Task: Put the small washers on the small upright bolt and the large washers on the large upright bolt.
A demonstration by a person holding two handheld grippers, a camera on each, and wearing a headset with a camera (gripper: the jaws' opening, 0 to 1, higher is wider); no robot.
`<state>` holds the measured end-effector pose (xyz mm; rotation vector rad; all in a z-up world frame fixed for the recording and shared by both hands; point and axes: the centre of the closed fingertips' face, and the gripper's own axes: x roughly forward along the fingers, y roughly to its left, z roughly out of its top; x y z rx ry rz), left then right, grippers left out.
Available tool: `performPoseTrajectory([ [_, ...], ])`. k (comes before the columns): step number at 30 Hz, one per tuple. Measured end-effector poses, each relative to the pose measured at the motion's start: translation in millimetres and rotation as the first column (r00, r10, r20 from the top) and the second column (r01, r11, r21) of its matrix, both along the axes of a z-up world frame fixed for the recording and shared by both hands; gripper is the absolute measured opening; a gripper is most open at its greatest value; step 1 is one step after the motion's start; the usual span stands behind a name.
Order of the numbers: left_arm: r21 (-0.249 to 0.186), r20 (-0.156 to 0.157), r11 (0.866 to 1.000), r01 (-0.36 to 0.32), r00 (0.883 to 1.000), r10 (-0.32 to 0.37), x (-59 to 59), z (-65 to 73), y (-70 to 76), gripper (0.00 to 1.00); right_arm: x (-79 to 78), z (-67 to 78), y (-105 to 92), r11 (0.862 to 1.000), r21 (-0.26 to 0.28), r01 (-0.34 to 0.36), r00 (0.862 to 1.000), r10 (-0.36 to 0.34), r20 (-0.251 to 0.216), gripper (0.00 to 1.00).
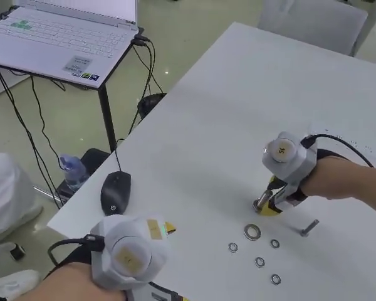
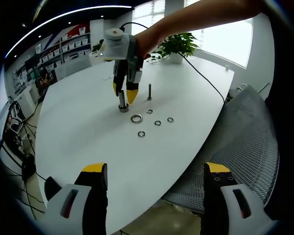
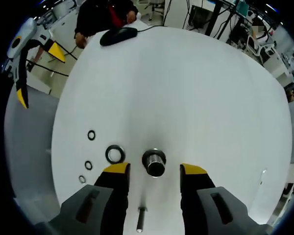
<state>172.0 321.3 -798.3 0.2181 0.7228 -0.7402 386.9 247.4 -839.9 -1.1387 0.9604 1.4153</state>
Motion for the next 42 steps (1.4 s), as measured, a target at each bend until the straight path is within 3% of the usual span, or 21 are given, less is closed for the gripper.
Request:
performPoseTrajectory([
  [5, 0.003, 0.012, 1.000, 0.025, 1.000, -0.025, -1.8, 6.8, -3.0, 0.80, -4.9, 15.7, -8.5, 1.000, 0.006, 0.016, 1.000, -0.016, 0.009, 0.42],
  [10, 0.016, 0.018, 0.999, 0.040, 0.999, -0.041, 3.4, 13.9, -0.8, 0.80, -9.5, 17.9, -17.1, 0.999, 0.009, 0.033, 0.999, -0.033, 0.018, 0.42],
  [16, 0.006, 0.023, 0.999, 0.048, 0.999, -0.048, 7.8, 19.3, -2.3, 0.79, -29.9, 23.3, -19.8, 0.998, 0.037, 0.051, 0.999, -0.051, -0.020, 0.42],
  [18, 0.023, 0.030, 0.998, 0.066, 0.997, -0.067, 8.2, 17.9, -4.1, 0.79, -33.4, 23.3, -20.6, 0.998, 0.037, 0.044, 0.999, -0.044, -0.010, 0.41],
  [24, 0.021, 0.019, 0.996, 0.082, 0.996, -0.082, 6.8, 13.8, -6.8, 0.79, -49.1, 21.3, -18.7, 0.999, 0.043, 0.019, 1.000, -0.018, -0.019, 0.41],
  [27, 0.057, 0.027, 0.993, 0.108, 0.994, -0.110, 6.9, 11.0, -5.1, 0.79, -53.8, 19.8, -16.9, 0.999, 0.043, 0.008, 1.000, -0.007, -0.023, 0.41],
  [36, 0.042, 0.030, 0.995, 0.095, 0.995, -0.097, 11.6, 11.0, -5.3, 0.79, -63.0, 17.5, -7.4, 0.997, 0.073, -0.012, 0.999, 0.014, -0.032, 0.41],
  [42, 0.035, 0.027, 0.996, 0.080, 0.996, -0.081, 12.2, 9.5, -2.7, 0.78, -69.2, 5.6, -8.7, 0.997, 0.049, -0.055, 0.998, 0.056, -0.035, 0.40],
])
